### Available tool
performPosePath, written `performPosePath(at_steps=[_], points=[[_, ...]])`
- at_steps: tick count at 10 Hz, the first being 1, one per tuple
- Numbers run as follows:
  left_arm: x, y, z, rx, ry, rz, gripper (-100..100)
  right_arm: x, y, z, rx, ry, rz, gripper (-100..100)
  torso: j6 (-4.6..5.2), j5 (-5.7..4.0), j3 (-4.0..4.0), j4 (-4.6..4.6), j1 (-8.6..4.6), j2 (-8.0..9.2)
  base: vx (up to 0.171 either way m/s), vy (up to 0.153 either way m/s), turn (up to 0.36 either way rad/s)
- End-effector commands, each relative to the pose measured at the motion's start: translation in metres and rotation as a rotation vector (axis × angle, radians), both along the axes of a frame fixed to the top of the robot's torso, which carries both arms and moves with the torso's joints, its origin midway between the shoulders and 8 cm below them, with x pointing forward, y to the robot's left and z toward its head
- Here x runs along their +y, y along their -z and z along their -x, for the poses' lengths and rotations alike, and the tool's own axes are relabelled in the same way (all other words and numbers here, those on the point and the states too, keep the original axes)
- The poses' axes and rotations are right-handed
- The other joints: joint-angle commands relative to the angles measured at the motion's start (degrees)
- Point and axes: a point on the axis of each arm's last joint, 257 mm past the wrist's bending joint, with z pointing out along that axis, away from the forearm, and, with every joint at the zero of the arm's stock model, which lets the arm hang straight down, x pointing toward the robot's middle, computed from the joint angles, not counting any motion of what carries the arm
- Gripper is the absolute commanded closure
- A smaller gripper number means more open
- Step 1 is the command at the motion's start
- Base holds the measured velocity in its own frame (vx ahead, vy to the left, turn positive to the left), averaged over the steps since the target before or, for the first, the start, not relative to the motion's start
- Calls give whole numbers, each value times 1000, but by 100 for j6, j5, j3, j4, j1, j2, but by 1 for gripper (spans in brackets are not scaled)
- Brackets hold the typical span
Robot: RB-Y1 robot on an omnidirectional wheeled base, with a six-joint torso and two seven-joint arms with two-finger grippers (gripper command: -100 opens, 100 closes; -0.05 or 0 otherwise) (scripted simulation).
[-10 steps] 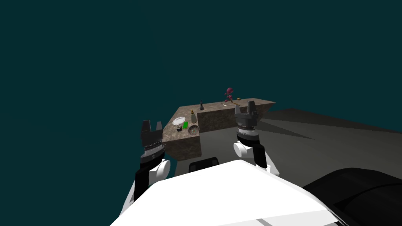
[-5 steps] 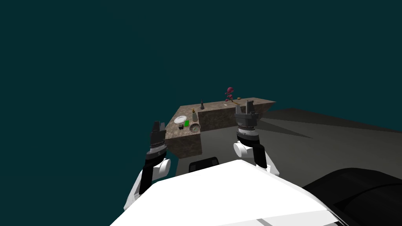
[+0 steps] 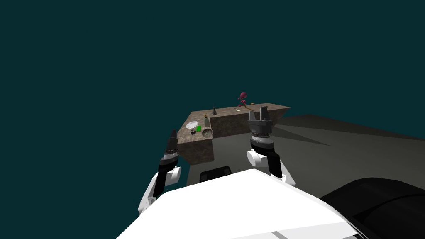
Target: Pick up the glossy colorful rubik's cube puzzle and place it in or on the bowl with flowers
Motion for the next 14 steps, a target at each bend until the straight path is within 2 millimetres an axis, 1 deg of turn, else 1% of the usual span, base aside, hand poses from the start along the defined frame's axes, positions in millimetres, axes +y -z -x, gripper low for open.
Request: performPosePath(at_steps=[1,2,3,5,6,7,8,9,11,12,13,14], points=[[-2,14,-8,21,-20,-50,-100,0,0,0,0,0,0,0,0,0,0,0,0,0,-45,25,15],[-3,21,-13,28,-35,-95,-100,0,0,0,0,0,0,0,0,0,-3,-1,0,-5,-58,20,20],[-2,25,-14,36,-37,-94,-100,0,0,0,0,0,0,0,0,0,-3,-1,-1,-4,-40,14,3],[-3,44,-26,59,-70,-184,-100,0,0,0,0,0,0,0,0,-1,-5,-2,-2,-9,-48,20,20],[-2,48,-27,69,-71,-184,-100,0,0,0,0,0,0,0,0,0,-4,-2,-1,-6,-44,14,4],[-2,60,-34,84,-89,-229,-100,0,0,0,0,0,0,0,0,-1,-4,-2,-4,-8,-39,15,16],[-3,65,-39,88,-105,-275,-100,0,0,0,0,0,0,0,0,-1,-6,-2,-4,-9,-47,11,34],[-1,74,-41,106,-107,-275,-100,0,0,0,0,0,0,0,0,-1,-5,-2,-5,-8,-32,10,8],[0,94,-53,135,-142,-364,-100,0,0,0,0,0,0,0,0,-1,-9,-3,-4,-15,-22,15,25],[2,100,-54,147,-142,-364,-100,0,0,0,0,0,0,0,0,-1,-10,-4,-4,-17,-16,11,11],[3,113,-60,170,-159,-408,-100,0,0,0,0,0,0,0,0,-1,-11,-4,-6,-19,-14,9,27],[4,121,-66,181,-177,-449,-100,0,0,0,0,0,0,0,-1,-2,-11,-4,-6,-20,-11,8,41]])
